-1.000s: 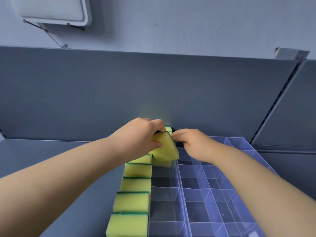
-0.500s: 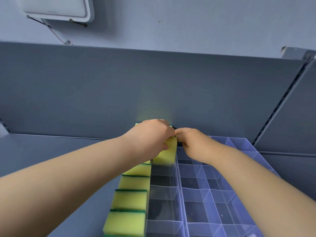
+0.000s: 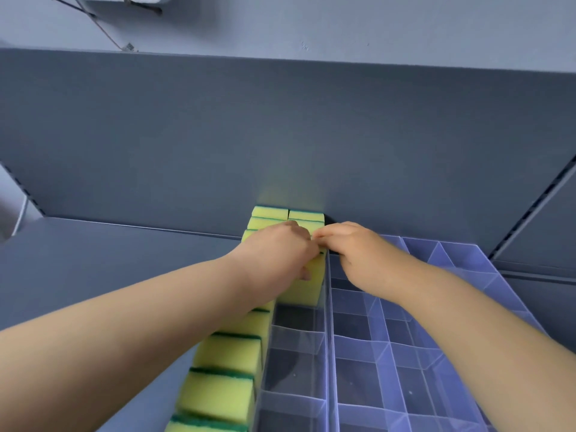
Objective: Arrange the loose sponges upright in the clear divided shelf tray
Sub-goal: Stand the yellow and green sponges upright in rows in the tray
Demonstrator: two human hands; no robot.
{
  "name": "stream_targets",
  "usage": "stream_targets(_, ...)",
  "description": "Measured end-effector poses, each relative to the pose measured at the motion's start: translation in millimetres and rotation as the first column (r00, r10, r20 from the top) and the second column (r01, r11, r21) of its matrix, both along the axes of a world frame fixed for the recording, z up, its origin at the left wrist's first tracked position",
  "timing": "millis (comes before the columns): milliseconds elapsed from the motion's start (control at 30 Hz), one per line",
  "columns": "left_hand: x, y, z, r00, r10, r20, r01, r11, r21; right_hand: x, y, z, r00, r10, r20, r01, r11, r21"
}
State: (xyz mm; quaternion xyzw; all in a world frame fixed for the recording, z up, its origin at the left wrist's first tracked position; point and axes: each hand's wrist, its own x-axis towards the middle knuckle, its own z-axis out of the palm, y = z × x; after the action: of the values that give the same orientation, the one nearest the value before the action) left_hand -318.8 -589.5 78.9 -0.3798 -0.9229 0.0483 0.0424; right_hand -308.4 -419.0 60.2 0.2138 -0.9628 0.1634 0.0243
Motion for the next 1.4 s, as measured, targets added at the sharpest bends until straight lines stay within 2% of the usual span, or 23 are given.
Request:
stream_targets(133,9.8,-10.9,4.0,1.000,-0.007,0.018,0.005,0.992,0.126,12.1,-5.4,6.8,1.000,0.002,-0.002,-0.002,1.000,0.013)
stream_targets(267,28.5,-26.6,20.6,0.995,-0.045,-0.094,0.061,0.982,0.178,42.3,-14.4,33.3,0.994,-0.093,-0.053,0.093,0.996,-0.016)
stream_targets(467,72.2,-59.2,46.3,0.933,-0.192,-0.305,0.291,0.901,0.322,133.2,-42.2,76.7,0.929,-0.329,-0.171,0.285,0.929,-0.238)
stream_targets(567,99.2,-76.5,42.3,0.909,-0.252,-0.333,0.362,0.873,0.326,187.1,-59.5,67.4,0.849,-0.482,-0.219,0.381,0.843,-0.380)
stream_targets(667,129.0,-85.9,31.0,0.902,-0.325,-0.285,0.419,0.821,0.387,239.6,-78.4,42.8,0.756,-0.622,-0.202,0.506,0.752,-0.422)
stream_targets(767,163.6,-77.6,19.4,0.899,-0.401,-0.174,0.427,0.719,0.548,287.8,-90.1,18.8,0.674,-0.727,-0.130,0.614,0.649,-0.448)
stream_targets(867,193.0,-50.5,2.5,0.872,-0.485,-0.065,0.407,0.645,0.647,331.0,-86.5,-1.8,0.541,-0.837,-0.087,0.720,0.514,-0.466)
stream_targets(1033,249.8,16.8,-26.6,0.772,-0.633,-0.053,0.532,0.600,0.598,402.3,-68.3,-36.8,0.325,-0.945,-0.033,0.839,0.304,-0.450)
stream_targets(1200,310.4,91.9,-71.7,0.634,-0.772,-0.053,0.682,0.526,0.508,468.8,-34.3,-77.2,0.167,-0.983,0.076,0.919,0.127,-0.375)
stream_targets(1300,338.8,137.8,-106.7,0.612,-0.791,0.014,0.692,0.544,0.474,508.2,-3.2,-102.6,0.096,-0.981,0.169,0.950,0.040,-0.310)
stream_targets(1400,361.4,184.2,-133.0,0.606,-0.795,0.020,0.724,0.561,0.401,549.4,38.9,-130.1,0.038,-0.977,0.208,0.971,-0.013,-0.239)
